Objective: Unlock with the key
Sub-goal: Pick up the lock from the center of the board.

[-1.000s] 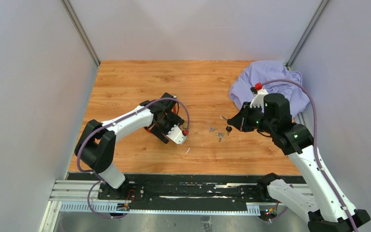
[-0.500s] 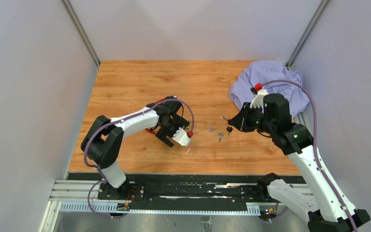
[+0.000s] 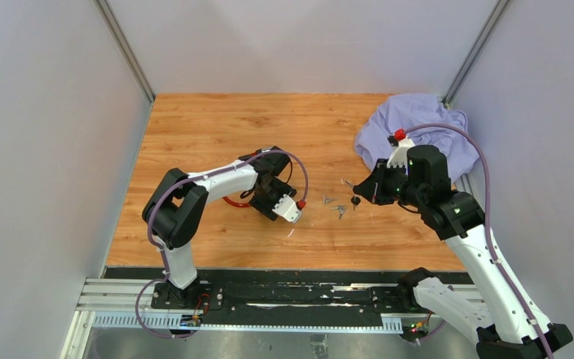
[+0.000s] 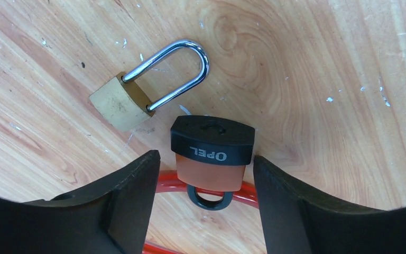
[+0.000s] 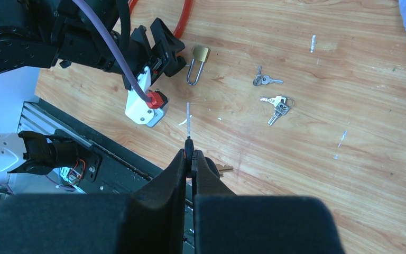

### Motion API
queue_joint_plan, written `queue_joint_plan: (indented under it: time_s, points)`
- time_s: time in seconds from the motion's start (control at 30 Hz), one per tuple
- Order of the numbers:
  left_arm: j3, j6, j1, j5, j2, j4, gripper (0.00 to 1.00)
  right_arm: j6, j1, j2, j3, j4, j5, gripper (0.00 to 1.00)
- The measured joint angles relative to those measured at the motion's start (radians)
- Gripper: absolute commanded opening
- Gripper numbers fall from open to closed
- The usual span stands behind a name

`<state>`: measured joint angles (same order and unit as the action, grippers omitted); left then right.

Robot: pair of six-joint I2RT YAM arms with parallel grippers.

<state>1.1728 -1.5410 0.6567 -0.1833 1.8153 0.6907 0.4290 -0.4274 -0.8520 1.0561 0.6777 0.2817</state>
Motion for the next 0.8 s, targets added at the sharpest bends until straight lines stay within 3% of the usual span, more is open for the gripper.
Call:
queue_joint_plan:
  time_s: [0.17, 0.47, 0.67, 0.8]
  points:
    - [0.006, 0.002, 0.000, 0.008, 0.007, 0.009, 0.64, 0.000, 0.000, 0.000, 0.000, 0.008, -0.006, 0.01]
    - [-0.026, -0.008, 0.000, 0.029, -0.013, 0.007, 0.34, 0.000, 0.000, -0.003, 0.000, 0.009, -0.007, 0.01]
    - [-0.023, 0.005, 0.000, 0.033, -0.014, 0.009, 0.26, 0.000, 0.000, 0.000, 0.000, 0.010, -0.007, 0.01]
    - [0.071, 0.034, 0.000, 0.038, -0.012, 0.158, 0.22, 0.000, 0.000, 0.000, 0.000, 0.012, -0.011, 0.01]
